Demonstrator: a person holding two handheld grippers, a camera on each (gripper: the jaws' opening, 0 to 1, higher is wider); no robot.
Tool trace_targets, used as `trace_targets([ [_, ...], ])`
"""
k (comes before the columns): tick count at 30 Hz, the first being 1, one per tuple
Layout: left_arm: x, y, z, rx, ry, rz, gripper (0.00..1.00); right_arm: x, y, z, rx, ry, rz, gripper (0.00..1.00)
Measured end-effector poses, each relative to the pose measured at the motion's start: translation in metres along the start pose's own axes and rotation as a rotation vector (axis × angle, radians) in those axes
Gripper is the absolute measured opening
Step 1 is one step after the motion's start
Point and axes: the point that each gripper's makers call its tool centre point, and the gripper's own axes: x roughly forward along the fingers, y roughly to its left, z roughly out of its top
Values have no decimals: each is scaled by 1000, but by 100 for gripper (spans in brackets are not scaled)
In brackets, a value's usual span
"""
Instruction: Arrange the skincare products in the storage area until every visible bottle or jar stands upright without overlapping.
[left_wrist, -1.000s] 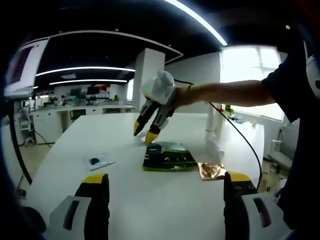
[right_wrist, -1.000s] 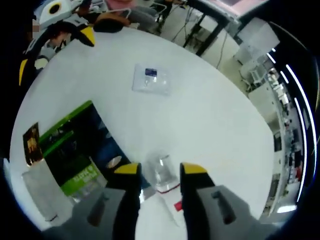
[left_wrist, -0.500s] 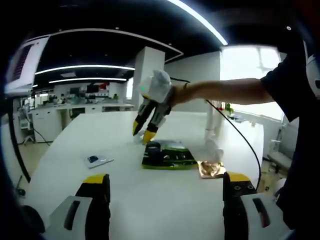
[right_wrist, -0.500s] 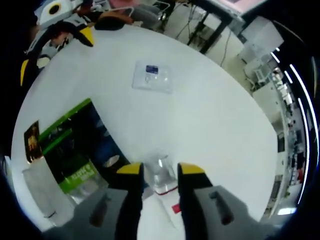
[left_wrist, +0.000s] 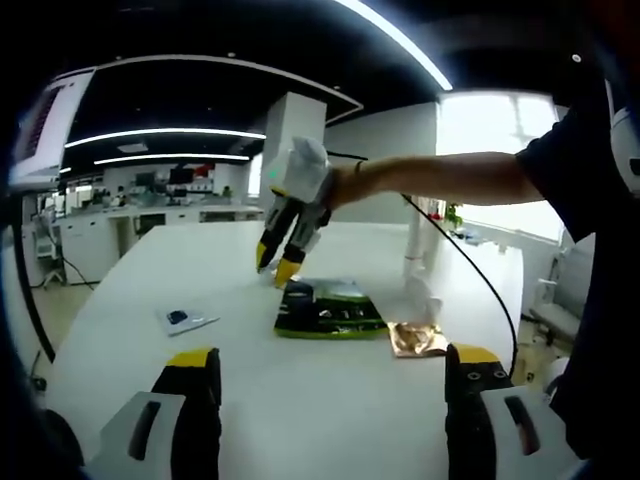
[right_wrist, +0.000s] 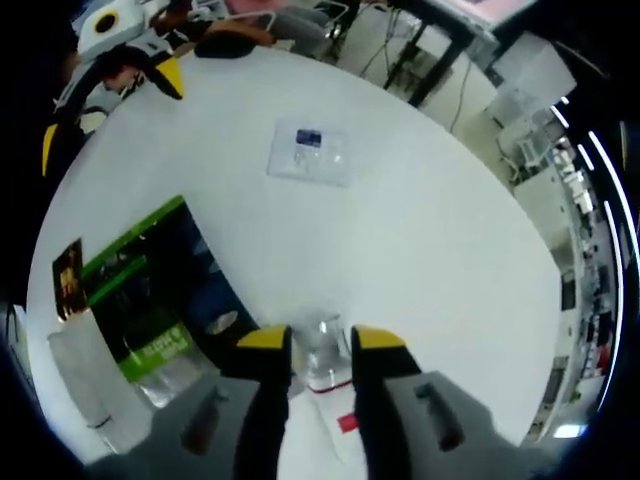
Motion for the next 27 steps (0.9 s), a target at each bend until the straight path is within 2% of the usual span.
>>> trace_targets([
  [12, 0, -2, -3, -4, 8, -6, 93, 1, 2, 0, -31, 13, 26, 21],
  [18, 0, -4, -5, -5, 12, -13, 92, -2, 2, 0, -46, 13, 11, 19],
  [22, 1, -5, -3, -5, 8, -14, 92, -12, -10, 2, -2, -19, -46, 19],
  [27, 1, -6, -3, -4, 8, -15, 92, -27, -21, 8, 68, -94, -95, 18],
])
